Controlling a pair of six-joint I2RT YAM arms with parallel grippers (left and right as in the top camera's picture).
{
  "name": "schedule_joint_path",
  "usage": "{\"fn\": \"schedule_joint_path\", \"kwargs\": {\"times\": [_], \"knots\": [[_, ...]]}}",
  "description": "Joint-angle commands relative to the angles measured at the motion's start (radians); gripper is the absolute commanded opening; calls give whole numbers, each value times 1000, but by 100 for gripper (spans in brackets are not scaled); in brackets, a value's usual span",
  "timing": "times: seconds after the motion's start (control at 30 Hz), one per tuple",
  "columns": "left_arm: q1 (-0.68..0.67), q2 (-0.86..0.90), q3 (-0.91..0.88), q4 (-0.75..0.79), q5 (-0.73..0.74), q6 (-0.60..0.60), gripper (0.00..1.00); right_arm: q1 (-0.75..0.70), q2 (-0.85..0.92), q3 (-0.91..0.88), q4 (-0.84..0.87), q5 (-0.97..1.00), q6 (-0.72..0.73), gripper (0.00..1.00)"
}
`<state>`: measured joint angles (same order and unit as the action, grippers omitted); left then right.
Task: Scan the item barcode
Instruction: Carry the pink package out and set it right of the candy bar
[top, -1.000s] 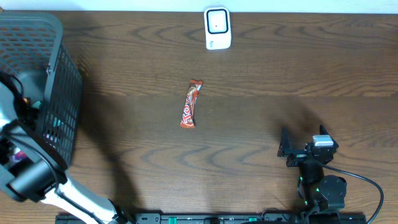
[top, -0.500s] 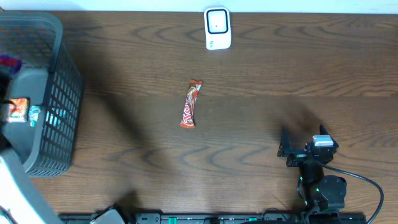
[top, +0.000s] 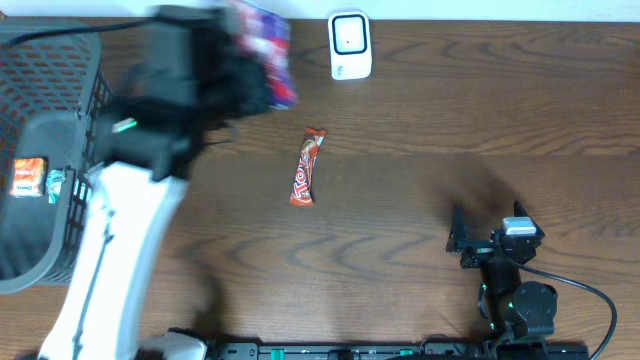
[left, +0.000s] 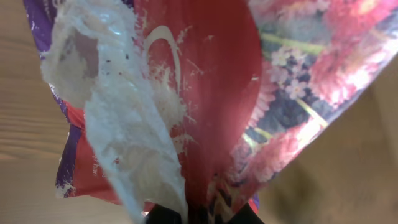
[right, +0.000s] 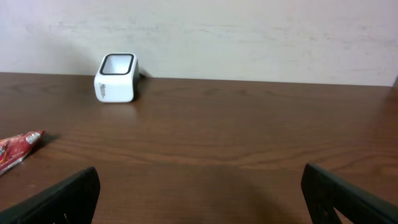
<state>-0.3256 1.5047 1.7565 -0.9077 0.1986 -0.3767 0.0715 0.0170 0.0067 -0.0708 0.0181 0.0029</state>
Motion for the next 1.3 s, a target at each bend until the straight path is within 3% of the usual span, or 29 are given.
{"fn": "schedule_joint_path", "kwargs": {"times": [0.0,0.27,0.53,0.6,0.67,0.7,0.73,0.9,1.0,1.17,1.27], "knots": [[-124,151,-5,13,-30,19,7,7,-4,-2,-4,-1,3,99],[-250,475,-5,109,-31,-164,7,7,-4,-2,-4,-1,3,99],[-283,602,-5,136,-30,-280,9,7,-4,-2,-4,-1,3,99],[-283,601,-4,138,-24,-284,17,7,-4,-2,-4,-1,3,99],[-278,582,0,140,-1,-283,67,7,-4,-2,-4,-1,3,99],[-273,570,5,140,16,-280,80,7,-4,-2,-4,-1,3,99],[-266,553,13,140,42,-262,84,7,-4,-2,-4,-1,3,99],[-206,403,80,126,94,-167,95,7,-4,-2,-4,-1,3,99],[-138,257,104,133,78,-78,95,7,-4,-2,-4,-1,3,99],[44,41,105,115,-155,-31,95,7,-4,-2,-4,-1,3,99],[241,-63,105,67,-316,-31,95,7,-4,-2,-4,-1,3,99]]}}
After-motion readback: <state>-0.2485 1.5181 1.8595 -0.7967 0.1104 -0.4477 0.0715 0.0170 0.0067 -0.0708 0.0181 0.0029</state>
